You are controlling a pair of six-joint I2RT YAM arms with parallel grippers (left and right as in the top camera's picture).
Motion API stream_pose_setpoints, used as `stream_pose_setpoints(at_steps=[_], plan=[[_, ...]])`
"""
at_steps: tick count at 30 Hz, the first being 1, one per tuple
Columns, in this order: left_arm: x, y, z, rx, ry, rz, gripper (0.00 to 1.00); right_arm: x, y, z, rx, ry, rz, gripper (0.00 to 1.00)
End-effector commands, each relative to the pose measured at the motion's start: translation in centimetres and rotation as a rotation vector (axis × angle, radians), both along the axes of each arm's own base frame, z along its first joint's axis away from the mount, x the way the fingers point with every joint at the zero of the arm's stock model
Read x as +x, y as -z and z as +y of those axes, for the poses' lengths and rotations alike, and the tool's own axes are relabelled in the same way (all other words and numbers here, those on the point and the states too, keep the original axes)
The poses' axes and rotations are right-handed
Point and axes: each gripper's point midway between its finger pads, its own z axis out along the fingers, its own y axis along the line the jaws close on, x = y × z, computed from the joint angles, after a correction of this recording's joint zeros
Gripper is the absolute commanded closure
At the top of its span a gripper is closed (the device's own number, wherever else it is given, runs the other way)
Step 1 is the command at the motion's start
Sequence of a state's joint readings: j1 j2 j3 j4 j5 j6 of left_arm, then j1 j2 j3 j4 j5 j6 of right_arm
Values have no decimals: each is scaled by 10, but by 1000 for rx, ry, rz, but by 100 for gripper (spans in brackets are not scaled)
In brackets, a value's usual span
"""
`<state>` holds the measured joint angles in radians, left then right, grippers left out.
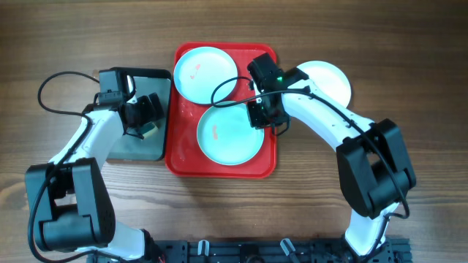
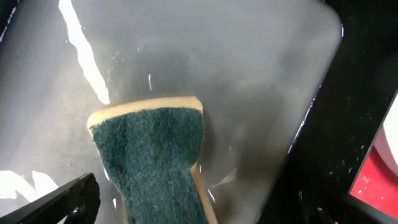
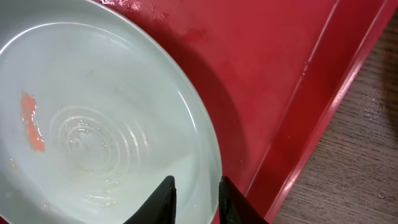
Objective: Clean dirty plates on tray and stack at the side
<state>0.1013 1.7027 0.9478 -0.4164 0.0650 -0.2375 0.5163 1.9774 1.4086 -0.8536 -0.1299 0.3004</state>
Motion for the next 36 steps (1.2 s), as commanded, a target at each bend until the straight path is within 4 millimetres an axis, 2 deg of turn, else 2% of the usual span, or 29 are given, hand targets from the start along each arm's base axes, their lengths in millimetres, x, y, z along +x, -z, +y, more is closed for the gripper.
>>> stream_pose_setpoints(at_steps=[1, 2, 3, 5, 8, 10, 13, 14, 16, 17, 19, 25, 28, 29, 31, 34, 35, 36], plan=[[-3, 3, 6, 50, 54, 14, 7, 0, -4, -1, -3, -13, -20, 76], [-4, 3, 7, 55, 51, 20, 23, 0, -4, -1, -3, -13, -20, 76], [-6, 4, 7, 57, 51, 26, 31, 0, -5, -1, -3, -13, -20, 76], [-6, 4, 8, 63, 48, 27, 37, 0, -5, -1, -3, -13, -20, 76], [-4, 3, 18, 117, 25, 22, 38, 0, -4, -1, -3, -14, -20, 75], [-4, 3, 19, 123, 23, 22, 44, -1, -4, -1, -4, -14, -18, 75], [-6, 5, 19, 121, 23, 34, 64, 0, -4, -1, -3, -13, -19, 75], [-7, 7, 19, 120, 24, 41, 67, 0, -4, -1, -3, -13, -19, 75], [-10, 11, 18, 115, 17, 55, 68, 0, -4, -1, -3, -13, -19, 75], [-14, 17, 18, 102, -6, 71, 64, 0, -4, -1, -4, -13, -19, 75], [-18, 24, 17, 93, -18, 93, 62, -1, -4, -1, -4, -14, -18, 75], [-16, 26, 17, 94, -17, 85, 64, 1, -5, 0, -3, -41, -32, 74], [-17, 26, 17, 94, -17, 86, 73, 1, -4, -1, -10, -39, -32, 72], [-17, 26, 17, 94, -17, 86, 78, 1, -4, -2, -11, -39, -30, 72], [-14, 25, 17, 95, -18, 75, 96, 1, -4, -2, -11, -38, -29, 72], [-8, 21, 18, 97, -19, 55, 96, 2, -5, -1, -9, -38, -33, 71], [-6, 17, 18, 98, -20, 44, 96, 2, -5, -1, -9, -39, -34, 69], [-3, 13, 18, 99, -21, 30, 96, 2, -5, -1, -9, -39, -34, 63]])
